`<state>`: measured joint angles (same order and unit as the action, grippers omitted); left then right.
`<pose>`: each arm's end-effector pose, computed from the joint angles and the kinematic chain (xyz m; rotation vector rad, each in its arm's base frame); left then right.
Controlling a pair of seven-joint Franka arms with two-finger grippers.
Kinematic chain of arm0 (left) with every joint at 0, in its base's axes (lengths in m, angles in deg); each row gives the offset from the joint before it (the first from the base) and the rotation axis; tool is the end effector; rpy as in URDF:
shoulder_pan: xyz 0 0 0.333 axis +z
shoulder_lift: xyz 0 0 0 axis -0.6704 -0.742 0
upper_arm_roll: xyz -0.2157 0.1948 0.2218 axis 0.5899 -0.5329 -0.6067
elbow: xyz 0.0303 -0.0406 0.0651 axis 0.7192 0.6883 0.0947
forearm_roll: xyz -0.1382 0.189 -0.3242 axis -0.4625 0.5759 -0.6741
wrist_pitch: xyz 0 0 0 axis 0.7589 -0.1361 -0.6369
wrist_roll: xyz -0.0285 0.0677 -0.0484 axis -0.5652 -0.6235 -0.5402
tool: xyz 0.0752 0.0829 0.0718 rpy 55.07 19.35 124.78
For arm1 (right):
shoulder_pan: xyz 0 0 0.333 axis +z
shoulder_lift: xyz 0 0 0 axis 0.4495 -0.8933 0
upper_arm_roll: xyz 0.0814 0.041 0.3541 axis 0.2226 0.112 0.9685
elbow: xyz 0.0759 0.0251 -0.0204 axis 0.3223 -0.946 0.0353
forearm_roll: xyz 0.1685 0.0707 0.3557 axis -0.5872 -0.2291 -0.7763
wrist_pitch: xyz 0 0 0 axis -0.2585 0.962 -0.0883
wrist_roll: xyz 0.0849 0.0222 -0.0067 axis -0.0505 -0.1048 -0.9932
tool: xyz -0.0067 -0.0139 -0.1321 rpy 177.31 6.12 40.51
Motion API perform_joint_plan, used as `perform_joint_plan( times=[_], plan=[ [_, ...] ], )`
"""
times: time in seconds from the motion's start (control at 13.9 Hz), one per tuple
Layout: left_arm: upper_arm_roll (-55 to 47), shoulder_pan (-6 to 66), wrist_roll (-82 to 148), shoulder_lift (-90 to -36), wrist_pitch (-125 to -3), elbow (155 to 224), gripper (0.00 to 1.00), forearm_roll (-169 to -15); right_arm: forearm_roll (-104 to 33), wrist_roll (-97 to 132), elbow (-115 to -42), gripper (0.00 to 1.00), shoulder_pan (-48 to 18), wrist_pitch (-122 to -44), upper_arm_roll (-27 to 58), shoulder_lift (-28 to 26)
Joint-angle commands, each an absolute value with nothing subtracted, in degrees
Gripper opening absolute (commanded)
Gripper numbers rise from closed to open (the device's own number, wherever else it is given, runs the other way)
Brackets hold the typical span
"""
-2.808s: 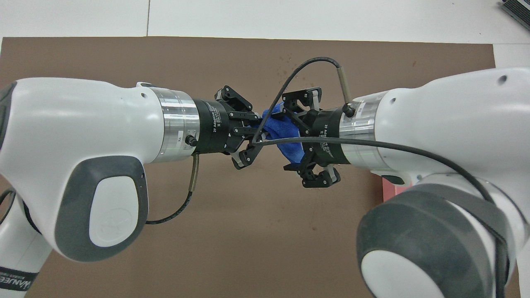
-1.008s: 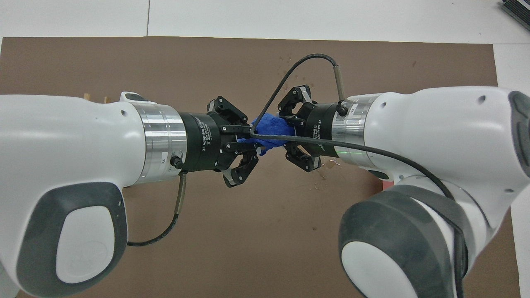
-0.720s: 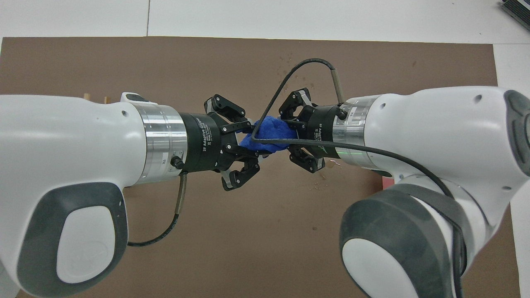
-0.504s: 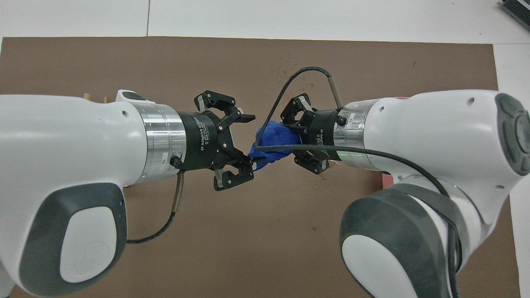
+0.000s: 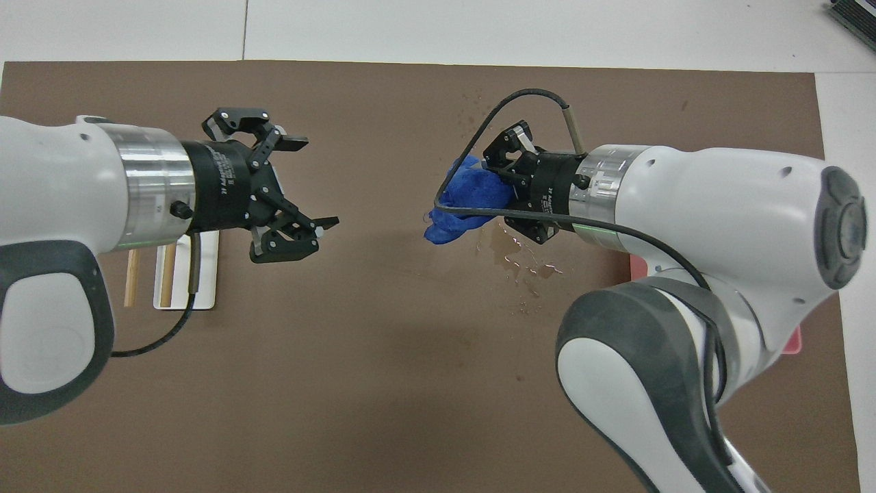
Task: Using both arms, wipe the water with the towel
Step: 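Lower the towel with the right gripper while the left gripper withdraws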
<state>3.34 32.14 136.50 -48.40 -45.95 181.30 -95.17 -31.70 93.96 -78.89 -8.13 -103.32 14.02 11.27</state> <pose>0.5400 -0.2376 0.6592 1.5151 2.0859 -0.3810 0.5838 0.2758 0.5934 -2.1578 1.2178 -0.0927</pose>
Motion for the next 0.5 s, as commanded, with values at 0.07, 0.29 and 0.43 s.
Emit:
perform_joint_plan(
  times=[0.07,0.29,0.43],
  plan=[
    [3.7,39.0,122.6,-46.1,-47.0,184.1,1.0,-94.6,-31.1,83.3,-75.1,0.0,-8.2,-117.2,14.7,0.8],
    [3.6,42.4,102.4,-46.1,-46.8,184.1,1.0,-94.6,-31.1,75.0,-69.4,0.0,-9.1,-120.3,14.7,-6.6],
    [3.8,43.5,89.7,-46.1,-46.0,184.1,1.0,-88.4,-30.8,69.1,-68.0,0.0,-9.2,-122.1,14.7,-10.2]
  ],
)
